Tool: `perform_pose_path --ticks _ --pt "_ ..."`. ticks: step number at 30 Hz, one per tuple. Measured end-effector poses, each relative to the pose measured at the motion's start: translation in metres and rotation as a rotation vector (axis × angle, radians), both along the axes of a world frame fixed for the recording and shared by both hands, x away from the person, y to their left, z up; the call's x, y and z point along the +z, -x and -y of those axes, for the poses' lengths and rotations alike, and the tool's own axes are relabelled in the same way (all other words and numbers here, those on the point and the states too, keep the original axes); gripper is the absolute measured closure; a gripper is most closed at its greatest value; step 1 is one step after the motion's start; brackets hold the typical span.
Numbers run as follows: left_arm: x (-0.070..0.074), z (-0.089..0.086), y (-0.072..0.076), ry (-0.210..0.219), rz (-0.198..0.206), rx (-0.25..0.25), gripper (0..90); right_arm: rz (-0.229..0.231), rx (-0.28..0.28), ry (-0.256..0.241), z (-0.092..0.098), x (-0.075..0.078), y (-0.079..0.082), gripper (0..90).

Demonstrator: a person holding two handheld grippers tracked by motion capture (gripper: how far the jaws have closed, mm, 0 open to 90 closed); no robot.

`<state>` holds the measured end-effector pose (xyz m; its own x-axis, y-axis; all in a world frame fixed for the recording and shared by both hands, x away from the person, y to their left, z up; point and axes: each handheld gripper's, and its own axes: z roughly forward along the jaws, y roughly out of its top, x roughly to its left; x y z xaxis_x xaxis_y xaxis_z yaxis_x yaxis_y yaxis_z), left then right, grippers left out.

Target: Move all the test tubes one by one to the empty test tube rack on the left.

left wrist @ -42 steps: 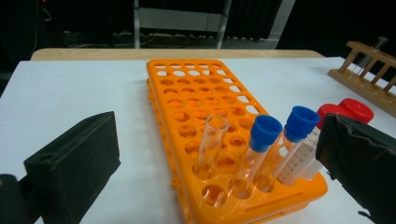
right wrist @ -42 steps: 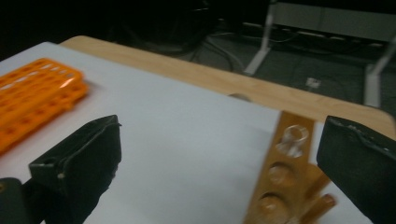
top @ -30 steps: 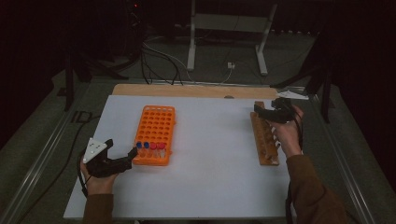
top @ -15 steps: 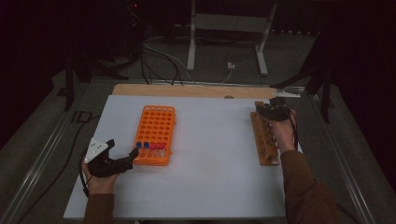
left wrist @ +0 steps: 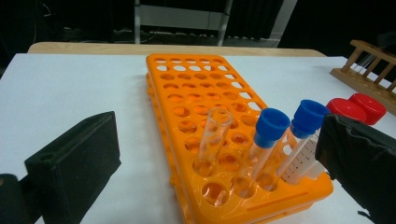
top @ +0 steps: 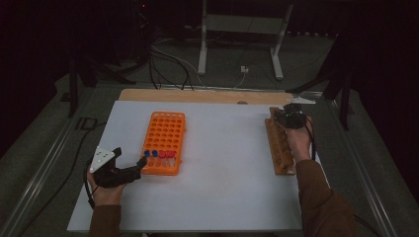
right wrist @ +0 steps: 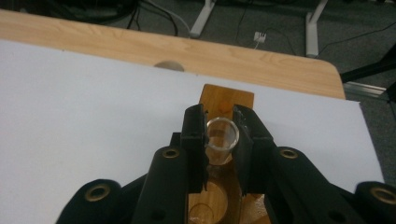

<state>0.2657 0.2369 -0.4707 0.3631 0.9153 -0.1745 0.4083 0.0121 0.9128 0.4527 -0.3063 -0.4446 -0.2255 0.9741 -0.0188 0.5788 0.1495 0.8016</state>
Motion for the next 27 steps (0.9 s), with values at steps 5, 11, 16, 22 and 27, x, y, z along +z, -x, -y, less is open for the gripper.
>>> perform_pose_path --ticks 5,11,16,22,27 --pt "0.001 0.001 0.000 -0.004 0.005 0.001 0.7 0.052 0.003 0.000 0.000 0.012 0.008 76.4" --pt "0.002 0.000 0.001 -0.001 0.015 0.022 0.7 0.109 -0.023 -0.038 0.001 0.024 0.020 76.4" --pt "0.005 -0.003 0.003 0.006 0.034 0.044 0.6 0.153 -0.021 -0.035 0.002 0.038 0.031 76.4" --pt "0.017 0.003 0.006 0.010 0.088 0.062 0.7 0.173 0.016 -0.063 0.003 0.049 0.044 76.4" --pt "0.034 0.018 0.011 -0.004 0.149 0.052 0.7 0.148 0.098 -0.155 -0.004 0.051 0.055 76.4"
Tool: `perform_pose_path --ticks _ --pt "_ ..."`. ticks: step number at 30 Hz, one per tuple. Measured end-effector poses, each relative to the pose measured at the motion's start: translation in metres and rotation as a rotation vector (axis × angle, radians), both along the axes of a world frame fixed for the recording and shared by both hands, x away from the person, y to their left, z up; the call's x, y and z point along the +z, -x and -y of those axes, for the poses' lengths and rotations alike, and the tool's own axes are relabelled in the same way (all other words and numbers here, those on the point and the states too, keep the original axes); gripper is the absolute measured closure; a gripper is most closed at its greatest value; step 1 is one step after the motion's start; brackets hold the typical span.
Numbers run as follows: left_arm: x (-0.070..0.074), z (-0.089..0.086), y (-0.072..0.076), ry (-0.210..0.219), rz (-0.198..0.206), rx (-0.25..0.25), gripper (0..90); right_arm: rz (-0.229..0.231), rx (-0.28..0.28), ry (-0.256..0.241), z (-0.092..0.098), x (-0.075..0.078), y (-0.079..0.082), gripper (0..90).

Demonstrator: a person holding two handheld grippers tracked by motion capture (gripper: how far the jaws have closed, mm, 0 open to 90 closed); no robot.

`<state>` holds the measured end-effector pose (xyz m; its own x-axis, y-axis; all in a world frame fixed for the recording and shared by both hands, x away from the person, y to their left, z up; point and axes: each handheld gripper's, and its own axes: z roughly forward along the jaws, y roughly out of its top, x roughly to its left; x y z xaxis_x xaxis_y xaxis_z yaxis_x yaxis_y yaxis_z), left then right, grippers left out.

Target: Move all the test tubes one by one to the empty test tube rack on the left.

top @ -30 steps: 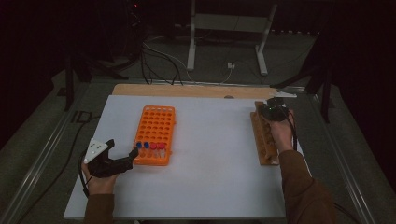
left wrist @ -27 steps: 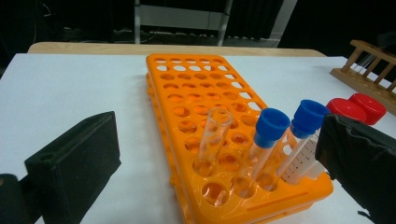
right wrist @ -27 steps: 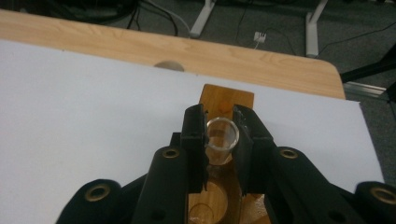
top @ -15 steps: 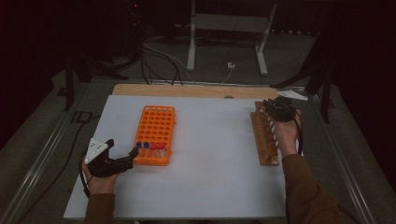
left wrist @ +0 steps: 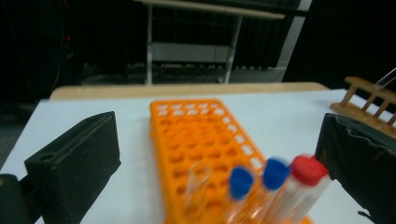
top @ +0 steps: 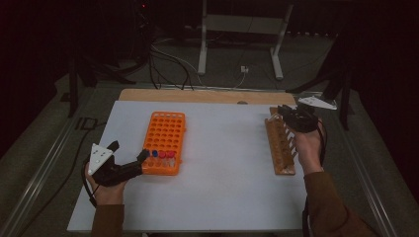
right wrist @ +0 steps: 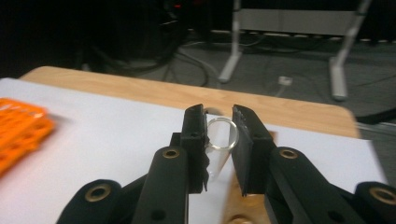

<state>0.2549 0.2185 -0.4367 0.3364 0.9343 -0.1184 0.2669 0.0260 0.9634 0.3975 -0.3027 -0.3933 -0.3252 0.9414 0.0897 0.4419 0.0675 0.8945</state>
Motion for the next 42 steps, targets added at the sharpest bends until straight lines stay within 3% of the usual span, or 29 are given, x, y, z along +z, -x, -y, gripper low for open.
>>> perform_pose_path --ticks 6,18,31,35,39,42 --pt "0.017 0.028 0.003 -0.015 0.043 -0.064 0.7 -0.023 0.099 -0.009 -0.020 -0.002 0.012 76.3" --pt "0.029 0.097 -0.008 -0.079 0.013 -0.224 0.7 -0.051 0.312 0.005 -0.081 -0.007 0.041 76.2" --pt "0.012 0.157 -0.020 -0.181 -0.103 -0.415 6.8 -0.063 0.546 0.052 -0.138 -0.004 0.074 76.1" --pt "0.006 0.166 -0.025 -0.194 -0.123 -0.423 8.0 -0.065 0.592 0.052 -0.147 -0.004 0.080 76.1" --pt "0.002 0.171 -0.027 -0.201 -0.127 -0.460 24.9 -0.078 0.637 0.055 -0.153 -0.006 0.083 76.1" --pt "0.000 0.172 -0.028 -0.209 -0.150 -0.512 51.0 -0.084 0.659 0.055 -0.156 -0.007 0.085 76.1"
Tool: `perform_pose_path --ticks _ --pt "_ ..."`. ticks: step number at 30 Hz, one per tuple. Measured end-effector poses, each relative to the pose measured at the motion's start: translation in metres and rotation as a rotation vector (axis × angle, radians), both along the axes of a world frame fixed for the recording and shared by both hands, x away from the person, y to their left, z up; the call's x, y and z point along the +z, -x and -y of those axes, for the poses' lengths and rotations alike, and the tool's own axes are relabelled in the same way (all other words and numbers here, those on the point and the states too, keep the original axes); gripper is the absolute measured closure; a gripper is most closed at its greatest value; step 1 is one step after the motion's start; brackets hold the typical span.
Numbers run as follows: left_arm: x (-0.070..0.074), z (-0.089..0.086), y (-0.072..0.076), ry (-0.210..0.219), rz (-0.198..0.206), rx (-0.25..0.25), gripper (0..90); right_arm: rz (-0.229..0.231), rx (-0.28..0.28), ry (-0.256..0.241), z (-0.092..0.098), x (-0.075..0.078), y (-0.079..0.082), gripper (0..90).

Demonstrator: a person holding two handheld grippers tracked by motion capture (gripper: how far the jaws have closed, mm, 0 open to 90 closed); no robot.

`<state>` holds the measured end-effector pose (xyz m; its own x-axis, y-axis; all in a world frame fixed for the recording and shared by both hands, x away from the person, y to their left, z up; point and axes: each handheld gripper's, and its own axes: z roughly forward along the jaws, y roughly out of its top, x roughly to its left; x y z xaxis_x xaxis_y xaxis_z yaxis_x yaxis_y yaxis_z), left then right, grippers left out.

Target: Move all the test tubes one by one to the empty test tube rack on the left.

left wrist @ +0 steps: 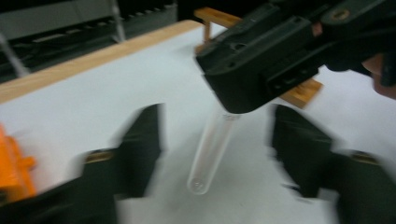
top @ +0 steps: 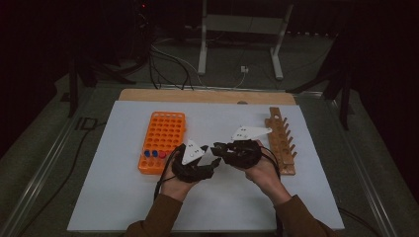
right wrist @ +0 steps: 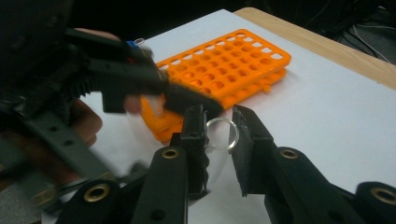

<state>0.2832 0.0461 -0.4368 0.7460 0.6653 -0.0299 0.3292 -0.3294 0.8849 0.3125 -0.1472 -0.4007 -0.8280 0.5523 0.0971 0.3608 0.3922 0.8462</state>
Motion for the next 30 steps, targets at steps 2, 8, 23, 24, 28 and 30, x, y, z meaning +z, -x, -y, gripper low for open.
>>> perform_pose_path --ticks 2,8,23,24,28,30 --pt "-0.001 0.000 0.000 -0.004 -0.008 -0.019 59.7 -0.007 0.015 -0.006 -0.001 -0.001 0.001 76.1" --pt "-0.003 -0.002 -0.001 0.011 -0.035 -0.043 73.6 -0.010 0.038 0.001 -0.003 -0.002 0.003 76.1" --pt "-0.003 -0.017 0.003 0.018 -0.034 0.011 76.6 0.002 0.011 -0.087 0.012 -0.002 0.001 33.0" --pt "-0.002 -0.019 0.004 0.019 -0.031 0.007 76.5 0.004 0.002 -0.089 0.013 -0.002 0.001 30.1" --pt "0.002 -0.028 0.011 0.023 -0.025 0.010 76.5 0.012 -0.050 -0.067 0.020 -0.005 0.001 17.8" --pt "0.005 -0.034 0.015 0.032 -0.020 0.012 76.6 0.018 -0.076 -0.056 0.023 -0.007 0.000 14.6"
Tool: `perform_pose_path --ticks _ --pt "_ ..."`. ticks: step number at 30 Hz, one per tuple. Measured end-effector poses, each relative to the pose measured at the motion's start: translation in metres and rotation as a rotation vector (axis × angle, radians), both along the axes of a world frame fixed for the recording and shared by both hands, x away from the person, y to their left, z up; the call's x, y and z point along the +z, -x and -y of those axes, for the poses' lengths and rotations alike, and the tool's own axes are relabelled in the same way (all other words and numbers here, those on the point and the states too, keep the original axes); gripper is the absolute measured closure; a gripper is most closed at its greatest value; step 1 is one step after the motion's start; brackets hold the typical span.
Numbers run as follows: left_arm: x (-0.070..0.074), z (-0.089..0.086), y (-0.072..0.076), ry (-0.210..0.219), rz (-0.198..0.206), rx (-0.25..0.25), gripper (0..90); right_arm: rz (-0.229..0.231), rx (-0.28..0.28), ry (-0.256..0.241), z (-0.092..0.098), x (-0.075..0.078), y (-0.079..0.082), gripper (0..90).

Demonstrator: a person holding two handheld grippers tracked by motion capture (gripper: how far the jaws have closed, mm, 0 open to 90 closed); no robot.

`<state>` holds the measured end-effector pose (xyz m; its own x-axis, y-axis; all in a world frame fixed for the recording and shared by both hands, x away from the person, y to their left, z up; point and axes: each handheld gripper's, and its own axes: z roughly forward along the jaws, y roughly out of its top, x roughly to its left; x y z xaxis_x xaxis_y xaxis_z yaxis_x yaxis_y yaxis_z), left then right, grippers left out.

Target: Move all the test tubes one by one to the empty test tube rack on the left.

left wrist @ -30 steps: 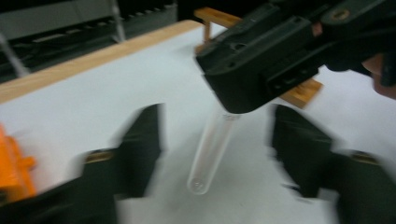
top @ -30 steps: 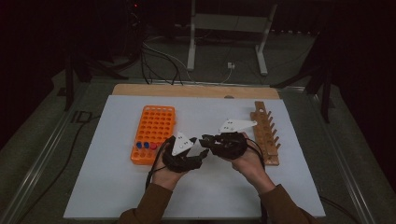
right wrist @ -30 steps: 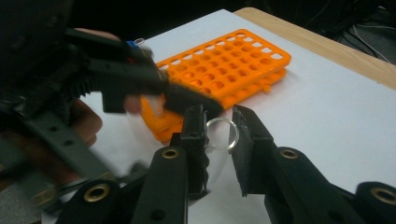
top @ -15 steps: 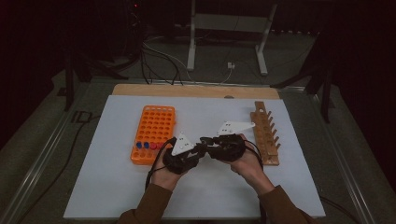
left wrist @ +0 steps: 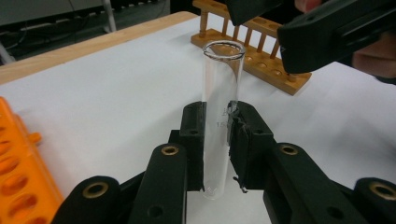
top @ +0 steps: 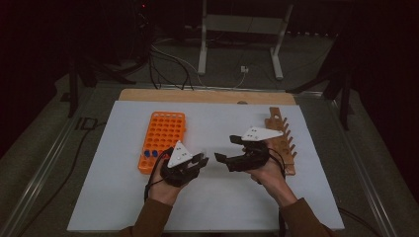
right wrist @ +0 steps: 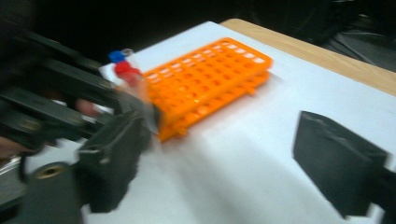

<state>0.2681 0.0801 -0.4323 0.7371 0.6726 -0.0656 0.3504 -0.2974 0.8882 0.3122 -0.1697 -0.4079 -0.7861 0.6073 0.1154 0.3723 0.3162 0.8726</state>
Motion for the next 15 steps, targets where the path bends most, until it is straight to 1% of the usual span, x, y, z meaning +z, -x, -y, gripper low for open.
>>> perform_pose_path --ticks 2,4,5,7,8,12,15 --pt "0.002 -0.006 0.003 0.005 0.006 0.006 76.5 0.009 -0.023 0.009 0.003 -0.003 0.000 9.0" --pt "0.004 -0.014 0.006 0.009 0.013 0.010 76.5 0.026 -0.058 0.038 0.005 -0.005 0.001 3.3" --pt "0.005 -0.018 0.007 0.013 0.017 0.010 76.5 0.033 -0.069 0.046 0.006 -0.007 0.001 2.0" --pt "0.006 -0.026 0.009 0.015 0.022 0.013 76.5 0.041 -0.099 0.056 0.009 -0.009 0.001 0.8" --pt "0.006 -0.030 0.010 0.019 0.023 0.017 76.5 0.038 -0.109 0.059 0.012 -0.010 0.000 0.7" --pt "0.006 -0.046 0.014 0.028 0.028 0.038 76.5 0.028 -0.138 0.048 0.021 -0.014 -0.001 0.1" --pt "0.006 -0.058 0.017 0.025 0.034 0.058 76.5 0.026 -0.155 0.034 0.029 -0.016 0.000 0.0"
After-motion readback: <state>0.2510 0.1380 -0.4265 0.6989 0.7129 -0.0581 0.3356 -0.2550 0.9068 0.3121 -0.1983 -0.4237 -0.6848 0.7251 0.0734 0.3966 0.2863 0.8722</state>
